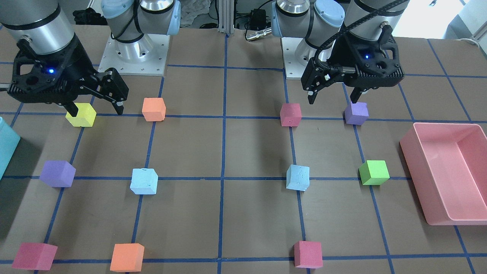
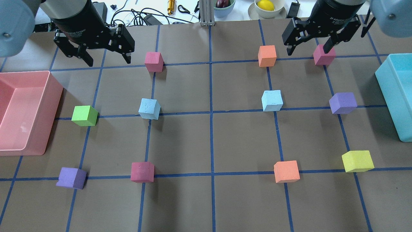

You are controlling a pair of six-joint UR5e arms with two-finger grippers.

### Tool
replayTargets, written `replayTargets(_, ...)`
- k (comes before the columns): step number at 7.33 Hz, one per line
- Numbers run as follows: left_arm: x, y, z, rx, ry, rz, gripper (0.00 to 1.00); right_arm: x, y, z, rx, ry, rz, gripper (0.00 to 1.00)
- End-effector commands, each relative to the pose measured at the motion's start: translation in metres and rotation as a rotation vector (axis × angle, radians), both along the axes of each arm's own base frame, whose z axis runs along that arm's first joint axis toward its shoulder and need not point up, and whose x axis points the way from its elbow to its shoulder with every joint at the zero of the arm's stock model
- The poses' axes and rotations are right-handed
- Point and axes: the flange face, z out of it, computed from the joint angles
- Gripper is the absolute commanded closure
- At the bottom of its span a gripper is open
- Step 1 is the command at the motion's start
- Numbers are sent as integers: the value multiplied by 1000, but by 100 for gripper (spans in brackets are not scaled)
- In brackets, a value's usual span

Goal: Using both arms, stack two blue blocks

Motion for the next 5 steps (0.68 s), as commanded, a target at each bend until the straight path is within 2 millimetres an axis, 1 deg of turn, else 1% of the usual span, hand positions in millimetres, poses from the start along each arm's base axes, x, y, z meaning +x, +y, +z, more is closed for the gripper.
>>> replayTargets(1,1,-2,0,0,-2,-6,0,0,1,-1,7,4,0,0)
replayTargets(3,0,-2,-2,3,-2,-8,0,-3,2,-1,10,33,0,0)
replayTargets(5,0,2,-4,8,7,-8,0,-2,1,-2,13,17,-1,0)
